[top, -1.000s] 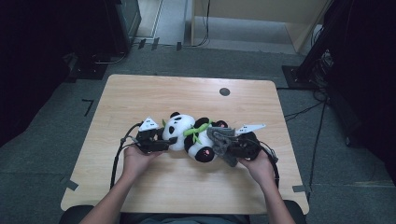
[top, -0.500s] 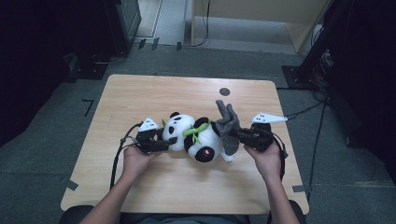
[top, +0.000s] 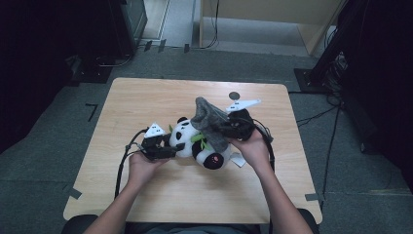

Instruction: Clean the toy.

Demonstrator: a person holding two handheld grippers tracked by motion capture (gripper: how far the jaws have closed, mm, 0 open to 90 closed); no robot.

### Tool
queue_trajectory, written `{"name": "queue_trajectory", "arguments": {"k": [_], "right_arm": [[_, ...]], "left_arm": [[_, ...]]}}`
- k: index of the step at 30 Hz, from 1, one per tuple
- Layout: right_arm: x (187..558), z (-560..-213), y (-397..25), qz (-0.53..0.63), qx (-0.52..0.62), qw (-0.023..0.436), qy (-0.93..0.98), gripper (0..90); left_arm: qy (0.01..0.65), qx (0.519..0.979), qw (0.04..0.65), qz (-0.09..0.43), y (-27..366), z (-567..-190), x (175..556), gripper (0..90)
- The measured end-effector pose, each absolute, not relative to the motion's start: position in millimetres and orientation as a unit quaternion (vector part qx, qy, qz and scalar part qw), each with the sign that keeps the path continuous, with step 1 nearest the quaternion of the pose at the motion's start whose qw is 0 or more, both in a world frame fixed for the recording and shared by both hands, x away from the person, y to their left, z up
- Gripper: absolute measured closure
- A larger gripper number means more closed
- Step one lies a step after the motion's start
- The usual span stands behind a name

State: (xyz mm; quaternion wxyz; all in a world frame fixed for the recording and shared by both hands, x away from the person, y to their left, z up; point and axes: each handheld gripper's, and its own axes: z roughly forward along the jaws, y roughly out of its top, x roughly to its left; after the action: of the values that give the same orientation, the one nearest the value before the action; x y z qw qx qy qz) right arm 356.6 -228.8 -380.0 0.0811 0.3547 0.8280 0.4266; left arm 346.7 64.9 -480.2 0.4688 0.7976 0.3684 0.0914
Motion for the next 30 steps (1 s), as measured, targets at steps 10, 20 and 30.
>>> {"name": "queue_trajectory", "arguments": {"k": [10,20,30], "right_arm": [[396.5,-386.9,-171.5,0.389,0.330,0.039,0.859,78.7],[414.4,-402.7,-142.1,0.373,0.315,0.029,0.872,58.5],[410.4,-407.4,-121.3,0.345,0.292,0.058,0.890,74.2]], "left_arm": [[0.366,0.796,0.474,0.094,65.6,-480.9,346.8,35.0],[0.369,0.793,0.476,0.093,65.6,-481.6,347.3,36.1],[0.379,0.790,0.472,0.094,65.0,-482.8,347.3,38.1]]}}
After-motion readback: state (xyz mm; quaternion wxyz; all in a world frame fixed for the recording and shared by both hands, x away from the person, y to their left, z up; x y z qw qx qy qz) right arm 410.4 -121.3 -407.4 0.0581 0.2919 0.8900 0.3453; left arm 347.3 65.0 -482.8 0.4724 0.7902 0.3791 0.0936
